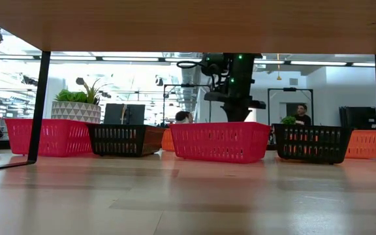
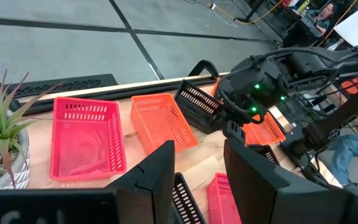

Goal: Stack baskets on shelf by color
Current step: Put the top black bin on the shelf

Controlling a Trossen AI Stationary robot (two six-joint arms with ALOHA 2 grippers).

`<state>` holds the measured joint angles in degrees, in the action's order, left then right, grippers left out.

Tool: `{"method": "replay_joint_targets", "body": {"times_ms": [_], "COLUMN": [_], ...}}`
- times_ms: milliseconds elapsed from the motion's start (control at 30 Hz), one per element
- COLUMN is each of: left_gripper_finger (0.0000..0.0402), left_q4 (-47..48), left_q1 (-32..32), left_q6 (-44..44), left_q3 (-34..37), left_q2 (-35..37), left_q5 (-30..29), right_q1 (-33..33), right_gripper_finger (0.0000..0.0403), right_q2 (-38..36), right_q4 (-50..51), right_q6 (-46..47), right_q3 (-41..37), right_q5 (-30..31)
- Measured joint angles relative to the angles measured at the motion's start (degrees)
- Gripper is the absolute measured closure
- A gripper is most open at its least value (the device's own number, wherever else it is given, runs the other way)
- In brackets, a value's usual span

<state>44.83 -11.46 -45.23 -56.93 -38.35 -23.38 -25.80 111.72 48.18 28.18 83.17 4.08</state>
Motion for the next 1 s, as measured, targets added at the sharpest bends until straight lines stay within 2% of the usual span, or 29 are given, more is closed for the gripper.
{"method": "replay_joint_targets", "body": {"times_ms": [200,400,633,867,1000], "left_gripper_finger": [0.0275,0.0275,0.0275,0.0275,0.0275], "left_q4": [-0.03,-0.04,-0.08,-0.10,-0.10], "left_q1": [0.00,0.01,0.02,0.00,0.01], "left_q6": [0.00,0.01,0.13,1.05,1.06], "left_q3": [0.00,0.00,0.00,0.00,-0.01], "left_q2": [-0.02,-0.02,-0.02,-0.02,-0.01], "left_q5": [0.00,0.00,0.00,0.00,0.02], "right_q1": [-0.17,-0.17,-0.16,2.94,7.51], "right_gripper_finger": [0.0401,0.0402,0.0402,0.0402,0.0402], "right_q2": [-1.34,-3.22,-8.99,-18.20,-23.60], "right_q4": [2.98,8.29,11.77,11.71,12.67], "right_q6": [0.32,0.45,-0.12,-8.25,-18.02], "right_q3": [3.46,10.02,16.19,17.38,17.38], "right_q5": [0.70,4.37,6.65,6.63,6.52]}}
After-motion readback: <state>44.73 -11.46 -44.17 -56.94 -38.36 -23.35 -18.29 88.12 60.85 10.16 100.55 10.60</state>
